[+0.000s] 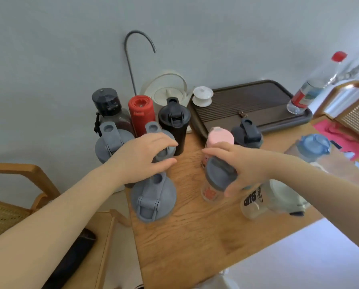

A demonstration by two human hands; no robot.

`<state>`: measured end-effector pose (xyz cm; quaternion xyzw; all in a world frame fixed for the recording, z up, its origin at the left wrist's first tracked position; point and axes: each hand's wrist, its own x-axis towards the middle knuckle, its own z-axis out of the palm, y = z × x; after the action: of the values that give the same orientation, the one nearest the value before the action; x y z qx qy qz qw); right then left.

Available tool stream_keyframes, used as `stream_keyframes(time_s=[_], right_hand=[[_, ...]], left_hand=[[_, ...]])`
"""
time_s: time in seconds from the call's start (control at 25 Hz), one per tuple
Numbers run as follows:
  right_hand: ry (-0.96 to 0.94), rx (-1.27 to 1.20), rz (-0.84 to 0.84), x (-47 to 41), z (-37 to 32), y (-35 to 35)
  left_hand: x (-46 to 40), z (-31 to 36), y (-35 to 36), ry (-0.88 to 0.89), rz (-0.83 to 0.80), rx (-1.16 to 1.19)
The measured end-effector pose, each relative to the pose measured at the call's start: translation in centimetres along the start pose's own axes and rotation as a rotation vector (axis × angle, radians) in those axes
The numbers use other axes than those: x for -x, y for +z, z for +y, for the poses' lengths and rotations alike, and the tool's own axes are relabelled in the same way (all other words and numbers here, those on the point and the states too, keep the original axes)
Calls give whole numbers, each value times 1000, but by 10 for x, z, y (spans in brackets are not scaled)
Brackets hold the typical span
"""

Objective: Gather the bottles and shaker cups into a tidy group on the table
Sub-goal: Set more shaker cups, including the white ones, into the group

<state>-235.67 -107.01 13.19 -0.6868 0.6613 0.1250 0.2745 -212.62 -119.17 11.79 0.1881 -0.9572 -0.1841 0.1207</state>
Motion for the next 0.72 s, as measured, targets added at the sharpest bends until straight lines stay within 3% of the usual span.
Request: stream_keyframes(time_s=[0.16,0.44,0.72], right_hand=[[81,166,188,-6,-14,25],[67,40,440,-41,-45,28],[193,149,565,-73,-35,8]], left_hand=[[32,1,-2,-3,-128,24],[75,1,6,-131,-386,-99],[75,18,24,-233,-309,-140]])
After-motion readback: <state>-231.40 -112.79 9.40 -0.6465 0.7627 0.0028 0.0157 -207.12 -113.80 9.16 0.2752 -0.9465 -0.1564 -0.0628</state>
